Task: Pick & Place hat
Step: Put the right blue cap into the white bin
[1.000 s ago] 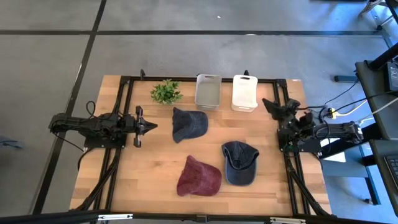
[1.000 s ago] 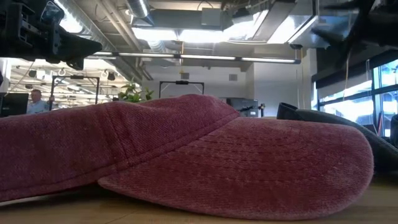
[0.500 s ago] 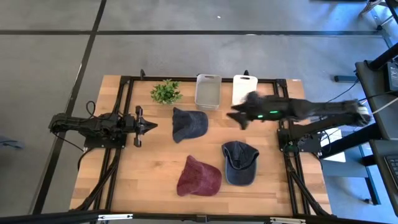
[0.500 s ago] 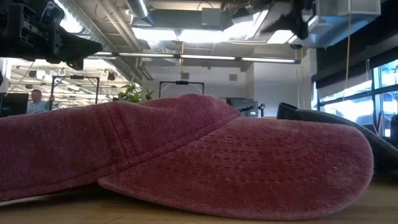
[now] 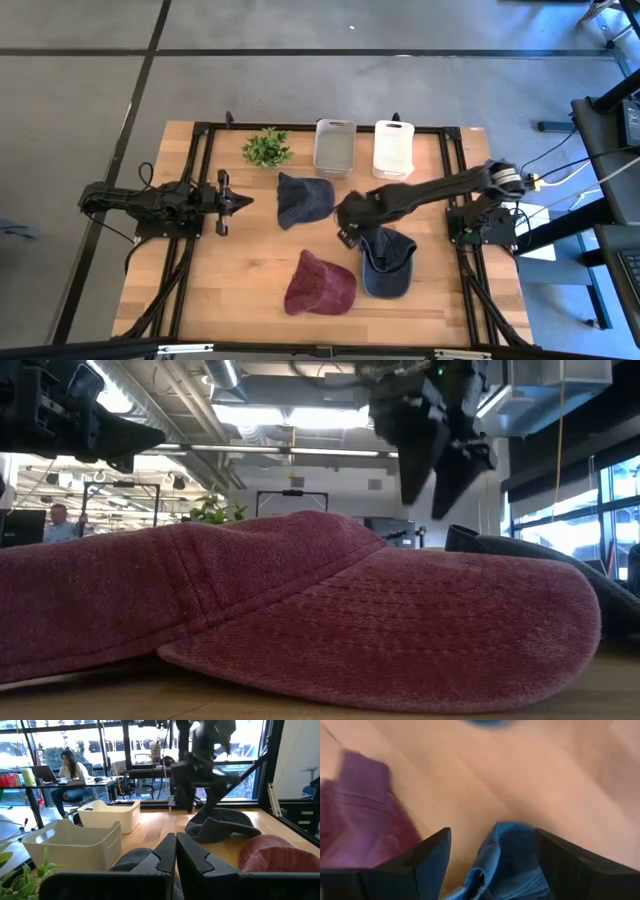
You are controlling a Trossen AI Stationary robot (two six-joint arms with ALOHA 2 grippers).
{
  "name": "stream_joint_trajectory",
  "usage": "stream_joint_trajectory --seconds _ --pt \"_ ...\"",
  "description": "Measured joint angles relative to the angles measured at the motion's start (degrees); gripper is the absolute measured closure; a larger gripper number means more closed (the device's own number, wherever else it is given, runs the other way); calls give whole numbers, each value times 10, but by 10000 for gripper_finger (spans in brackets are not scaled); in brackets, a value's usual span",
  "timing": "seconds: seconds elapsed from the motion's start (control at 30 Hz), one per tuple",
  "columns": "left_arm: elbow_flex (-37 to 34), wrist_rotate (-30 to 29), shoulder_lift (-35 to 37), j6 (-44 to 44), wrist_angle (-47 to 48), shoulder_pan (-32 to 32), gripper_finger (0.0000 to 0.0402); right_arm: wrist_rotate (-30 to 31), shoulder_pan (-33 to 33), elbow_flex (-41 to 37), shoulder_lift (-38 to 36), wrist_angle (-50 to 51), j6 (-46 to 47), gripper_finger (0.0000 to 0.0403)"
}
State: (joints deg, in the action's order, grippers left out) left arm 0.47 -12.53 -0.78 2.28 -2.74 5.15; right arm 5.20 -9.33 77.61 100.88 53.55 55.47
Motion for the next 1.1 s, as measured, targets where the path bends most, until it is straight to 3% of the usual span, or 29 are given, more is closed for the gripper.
stream_joint_trajectory --seconds 0.27,0.57,0.73,1.0,1.1 --pt "0 0 0 0 0 0 392 -4 -33 0 69 6 67 122" --pt "0 0 0 0 0 0 389 -39 -36 0 83 6 119 133" --pt "0 0 0 0 0 0 391 -60 -36 0 83 6 120 201" --pt "0 0 0 0 0 0 391 -55 -36 1 82 -6 72 381" --pt "0 0 0 0 0 0 389 -53 -36 29 80 -4 37 382"
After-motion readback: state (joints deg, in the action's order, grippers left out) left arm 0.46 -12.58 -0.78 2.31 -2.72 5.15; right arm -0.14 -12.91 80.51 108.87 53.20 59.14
